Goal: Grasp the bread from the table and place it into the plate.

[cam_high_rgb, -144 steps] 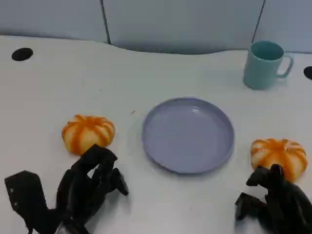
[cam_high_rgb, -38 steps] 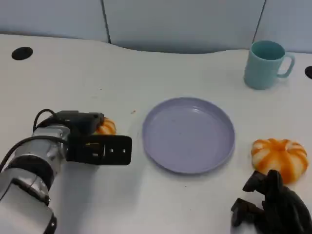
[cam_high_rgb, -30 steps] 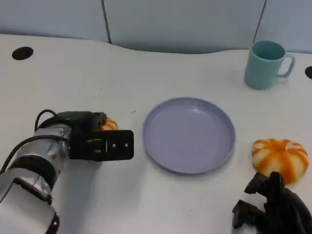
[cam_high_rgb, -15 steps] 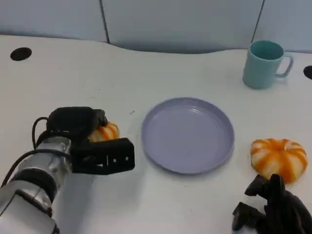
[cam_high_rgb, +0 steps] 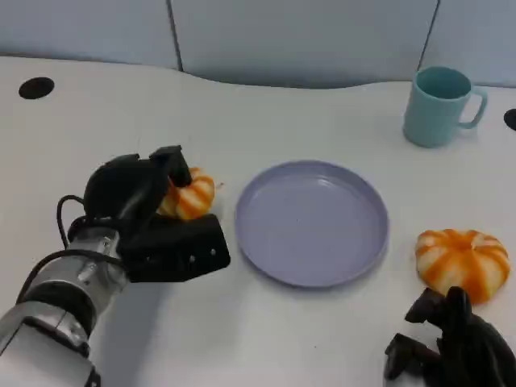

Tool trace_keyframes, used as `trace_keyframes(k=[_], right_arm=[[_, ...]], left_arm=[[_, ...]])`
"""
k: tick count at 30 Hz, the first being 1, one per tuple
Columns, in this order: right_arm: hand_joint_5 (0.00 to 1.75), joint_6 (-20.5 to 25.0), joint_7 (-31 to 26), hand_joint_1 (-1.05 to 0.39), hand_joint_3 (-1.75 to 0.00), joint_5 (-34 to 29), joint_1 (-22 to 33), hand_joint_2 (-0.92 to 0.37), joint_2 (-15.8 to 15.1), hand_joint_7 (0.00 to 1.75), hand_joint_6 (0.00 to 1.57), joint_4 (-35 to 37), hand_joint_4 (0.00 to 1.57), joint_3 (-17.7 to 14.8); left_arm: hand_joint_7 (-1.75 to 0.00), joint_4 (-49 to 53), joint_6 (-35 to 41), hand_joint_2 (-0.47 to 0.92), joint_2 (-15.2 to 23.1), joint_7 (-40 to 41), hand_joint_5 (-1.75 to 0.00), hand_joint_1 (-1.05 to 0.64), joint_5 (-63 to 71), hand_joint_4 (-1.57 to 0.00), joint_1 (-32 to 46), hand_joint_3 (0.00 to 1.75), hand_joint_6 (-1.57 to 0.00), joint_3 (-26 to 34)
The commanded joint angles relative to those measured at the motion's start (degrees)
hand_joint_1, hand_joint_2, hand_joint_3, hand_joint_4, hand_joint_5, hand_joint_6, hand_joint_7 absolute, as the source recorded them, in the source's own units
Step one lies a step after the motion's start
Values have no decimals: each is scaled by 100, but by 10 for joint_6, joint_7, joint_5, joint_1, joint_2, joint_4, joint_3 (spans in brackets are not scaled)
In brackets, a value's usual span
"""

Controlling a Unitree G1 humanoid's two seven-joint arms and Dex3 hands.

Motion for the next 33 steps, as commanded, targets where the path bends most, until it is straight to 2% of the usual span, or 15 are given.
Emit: trace_keyframes(k=[1, 5, 10, 14, 18, 21, 25, 29, 33], right_arm=[[130, -1, -5, -45, -52, 2, -2, -92, -5, 124, 102, -2, 118, -3], [132, -1, -7, -45, -52, 0, -4, -92, -6, 125, 102, -1, 119, -2], [132, 5, -8, -45, -52, 3, -8, -92, -7, 126, 101, 1, 119, -2], [132, 3, -4, -45, -52, 3, -9, -92, -8, 127, 100, 5, 118, -2], [132, 12, -5, -45, -51, 9, -10, -92, -6, 127, 99, 4, 118, -4], [132, 16, -4, -45, -51, 11, -10, -92, -5, 127, 99, 3, 118, -4], [131, 6, -6, -45, -51, 2, -7, -92, -5, 127, 100, 2, 118, 1], [131, 7, -8, -45, -50, 0, -7, -92, -4, 127, 100, 1, 119, 2], [131, 17, -17, -45, -51, 4, -8, -92, 0, 128, 100, -5, 118, 2]], left_arm=[[-175, -11, -27, 68, -2, 3, -175, -8, -35, -79, -31, 77, -61, 35], [-175, -18, -56, 63, -6, -12, -175, -8, -47, -81, -49, 83, -61, 46], [-175, -29, -108, 52, -11, -33, -175, -8, -40, -83, -71, 110, -65, 36], [-175, -31, -129, 49, -16, -46, -175, -10, -38, -84, -80, 113, -66, 31], [-175, -38, -198, 47, -29, -101, -175, -13, -31, -86, -90, 123, -71, 12], [-175, -37, -211, 45, -31, -100, -175, -14, -25, -87, -91, 128, -73, 4], [-175, -34, -232, 48, -46, -147, -175, -19, -19, -93, -93, 131, -77, -12], [-175, -32, -236, 49, -50, -170, -175, -20, -19, -94, -92, 132, -78, -14], [-175, -28, -215, 44, -61, -179, -175, -21, -4, -96, -92, 137, -79, -30]])
